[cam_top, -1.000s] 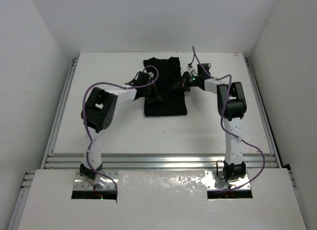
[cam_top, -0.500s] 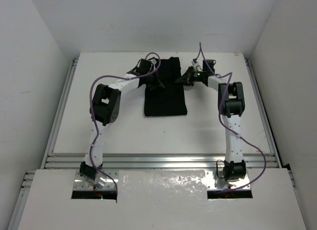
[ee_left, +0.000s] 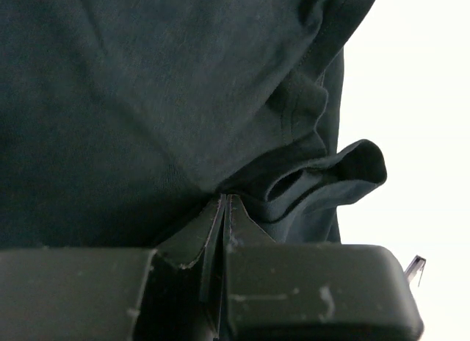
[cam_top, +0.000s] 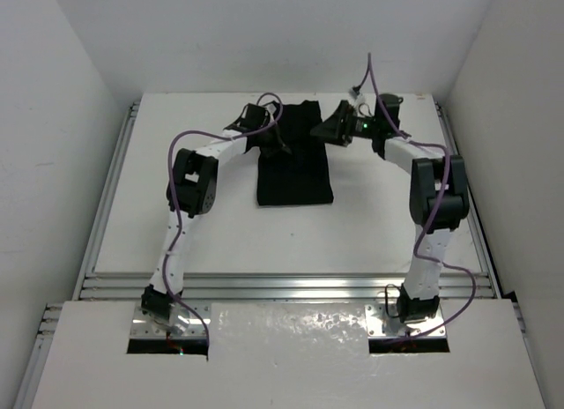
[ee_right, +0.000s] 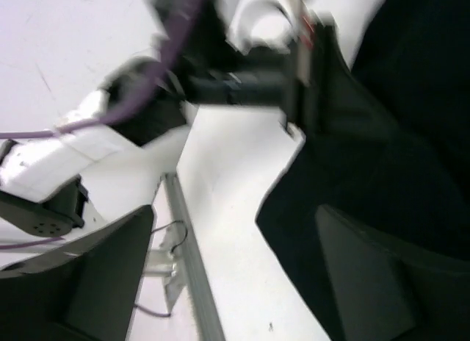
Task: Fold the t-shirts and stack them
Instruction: Fold the tshirt
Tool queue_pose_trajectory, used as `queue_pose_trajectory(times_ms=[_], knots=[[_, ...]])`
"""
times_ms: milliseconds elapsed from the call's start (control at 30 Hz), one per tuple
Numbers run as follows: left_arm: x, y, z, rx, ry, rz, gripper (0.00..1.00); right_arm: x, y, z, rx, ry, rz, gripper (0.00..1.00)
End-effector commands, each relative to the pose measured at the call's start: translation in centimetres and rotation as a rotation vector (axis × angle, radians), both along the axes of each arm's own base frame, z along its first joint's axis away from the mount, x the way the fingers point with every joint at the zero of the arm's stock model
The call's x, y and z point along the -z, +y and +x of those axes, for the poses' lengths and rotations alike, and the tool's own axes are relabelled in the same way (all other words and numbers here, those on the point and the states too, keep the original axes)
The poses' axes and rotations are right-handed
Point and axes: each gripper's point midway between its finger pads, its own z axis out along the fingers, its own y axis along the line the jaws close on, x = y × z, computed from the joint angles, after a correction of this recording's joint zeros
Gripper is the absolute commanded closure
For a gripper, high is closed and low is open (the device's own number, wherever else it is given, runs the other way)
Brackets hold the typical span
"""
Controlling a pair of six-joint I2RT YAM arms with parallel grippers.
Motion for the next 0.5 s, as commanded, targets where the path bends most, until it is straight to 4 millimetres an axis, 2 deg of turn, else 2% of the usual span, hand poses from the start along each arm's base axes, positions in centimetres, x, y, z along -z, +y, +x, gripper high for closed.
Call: queue_pose_trajectory(times_ms=[0, 33, 67, 100, 133, 200, 233, 267, 300, 333, 367, 400, 467], knots=[[-8.1, 0.3, 1.6, -0.045, -0.152, -0.056, 1.0, 5.8, 1.2, -2.2, -0.076, 0.147, 0.055, 0.13], [-9.2, 0.4, 1.6, -0.053, -0.169, -0.057, 1.0, 6.2, 1.4, -2.1, -0.087, 0.145, 0.064, 0.19], [-10.3, 0.7, 1.9, -0.074, -0.196, -0.052, 1.0, 6.2, 1.4, -1.7, -0.096, 0.145, 0.071, 0.35], [-12.6, 0.9, 1.9, -0.081, -0.235, -0.063, 1.0, 6.6, 1.5, -1.5, -0.105, 0.153, 0.077, 0.51], [-13.0, 1.2, 1.7, -0.094, -0.242, -0.06, 1.0, 7.2, 1.7, -0.8, -0.108, 0.164, 0.092, 0.75], [-14.3, 1.7, 1.6, -0.112, -0.282, -0.057, 1.0, 7.9, 1.8, 0.2, -0.108, 0.158, 0.096, 0.89], [-14.5, 2.4, 0.6, -0.122, -0.285, -0.047, 1.0, 8.8, 1.7, 1.2, -0.103, 0.164, 0.083, 1.0], [-14.9, 2.7, 0.6, -0.13, -0.322, -0.047, 1.0, 9.3, 1.6, 1.6, -0.097, 0.168, 0.076, 1.0], [-16.2, 3.2, 0.1, -0.141, -0.35, -0.048, 1.0, 10.0, 1.5, 2.1, -0.083, 0.187, 0.067, 1.0], [-14.1, 4.1, -0.8, -0.147, -0.313, -0.032, 1.0, 10.7, 1.5, 3.1, -0.079, 0.184, 0.061, 1.0], [-14.1, 4.1, -1.1, -0.129, -0.326, -0.052, 1.0, 11.4, 1.3, 3.5, -0.071, 0.199, 0.057, 1.0], [-12.6, 4.6, -2.0, -0.125, -0.294, -0.044, 1.0, 12.1, 1.1, 3.9, -0.061, 0.224, 0.055, 1.0], [-11.8, 5.3, -2.2, -0.111, -0.299, -0.056, 1.0, 14.0, 0.3, 4.9, -0.027, 0.263, 0.058, 1.0]])
